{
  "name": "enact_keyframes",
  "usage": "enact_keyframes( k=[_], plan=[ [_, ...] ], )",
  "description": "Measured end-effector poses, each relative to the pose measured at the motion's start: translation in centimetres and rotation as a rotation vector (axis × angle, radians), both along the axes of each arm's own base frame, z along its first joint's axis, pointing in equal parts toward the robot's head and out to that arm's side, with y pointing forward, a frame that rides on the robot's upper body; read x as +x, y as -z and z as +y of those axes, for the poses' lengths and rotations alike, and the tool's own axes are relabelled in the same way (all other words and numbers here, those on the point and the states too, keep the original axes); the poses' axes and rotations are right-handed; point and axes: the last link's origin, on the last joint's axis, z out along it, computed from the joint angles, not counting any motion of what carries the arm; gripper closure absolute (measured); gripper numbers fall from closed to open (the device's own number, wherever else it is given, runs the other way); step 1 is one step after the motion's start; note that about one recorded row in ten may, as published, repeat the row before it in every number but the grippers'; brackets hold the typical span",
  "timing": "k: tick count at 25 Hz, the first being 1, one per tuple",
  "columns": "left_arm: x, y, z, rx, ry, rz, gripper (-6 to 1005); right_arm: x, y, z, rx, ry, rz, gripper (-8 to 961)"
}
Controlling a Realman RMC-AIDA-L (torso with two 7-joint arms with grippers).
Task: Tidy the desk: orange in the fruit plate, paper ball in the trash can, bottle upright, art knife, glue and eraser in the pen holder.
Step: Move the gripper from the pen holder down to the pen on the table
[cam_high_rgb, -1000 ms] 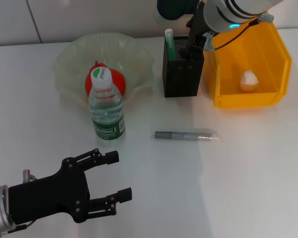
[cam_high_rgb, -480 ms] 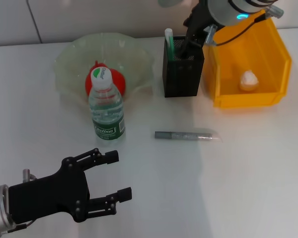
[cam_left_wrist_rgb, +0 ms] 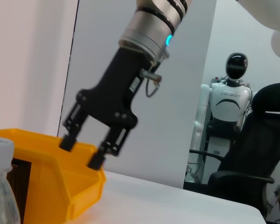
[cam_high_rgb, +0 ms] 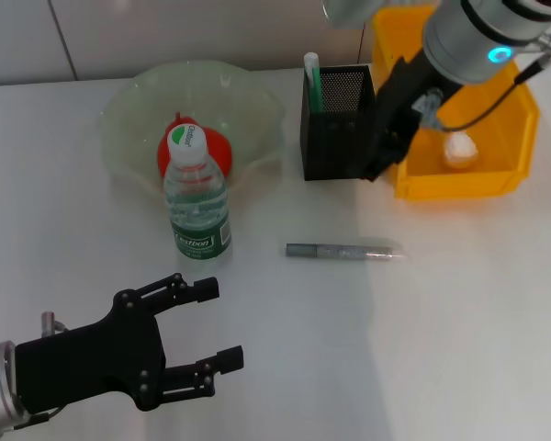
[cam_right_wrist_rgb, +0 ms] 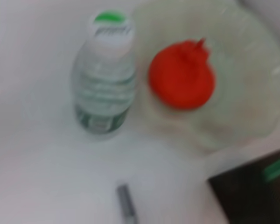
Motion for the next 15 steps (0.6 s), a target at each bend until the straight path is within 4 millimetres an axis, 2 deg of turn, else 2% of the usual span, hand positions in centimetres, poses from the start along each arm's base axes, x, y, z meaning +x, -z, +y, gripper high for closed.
enact_keyframes(
  k=[6,9,15],
  plan=[
    [0.1,-0.1,0.2,-0.003,0.003,0.0,165,1.5,0.8,-0.6,-0.072,0.07,-0.035,303],
    [0.1,-0.1,0.2,-0.002,0.005,0.001,165,2.7,1.8,-0.5,-0.116,0.092,-0.052,303],
    [0.2,-0.2,0.2,-0.004,0.006,0.0,165,3.2,2.7,-0.4,-0.145,0.101,-0.055,304]
  ],
)
